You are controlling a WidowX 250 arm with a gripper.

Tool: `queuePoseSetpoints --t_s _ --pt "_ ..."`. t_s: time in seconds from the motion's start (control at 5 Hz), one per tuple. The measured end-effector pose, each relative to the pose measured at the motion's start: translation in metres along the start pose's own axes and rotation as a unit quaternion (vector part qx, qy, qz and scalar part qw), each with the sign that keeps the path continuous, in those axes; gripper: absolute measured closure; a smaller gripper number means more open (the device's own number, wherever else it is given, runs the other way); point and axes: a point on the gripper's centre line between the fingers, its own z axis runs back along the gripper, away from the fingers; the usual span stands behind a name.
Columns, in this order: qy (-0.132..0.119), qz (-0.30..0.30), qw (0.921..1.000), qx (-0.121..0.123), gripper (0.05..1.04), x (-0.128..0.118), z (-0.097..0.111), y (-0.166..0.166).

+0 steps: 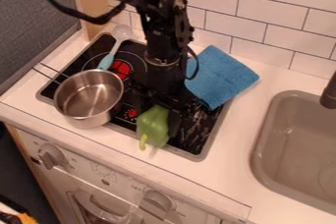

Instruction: Take the green bell pepper out of the silver pot

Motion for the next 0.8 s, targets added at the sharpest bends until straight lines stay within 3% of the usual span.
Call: queuePoseSetpoints --t_s 0.2,0.4,0.6,0.8 --pt "0.002 0.006 1.0 -0.004 0.216 0.011 -0.007 0.0" --pt "0.004 0.002 0.9999 -0.013 0.07 0.009 -0.006 -0.002" --pt "-0.04 -0.006 0.9991 -0.014 0.074 0.011 0.032 -0.002" --pt "-0.045 -0.016 0.9985 -0.025 0.08 0.007 0.041 -0.006"
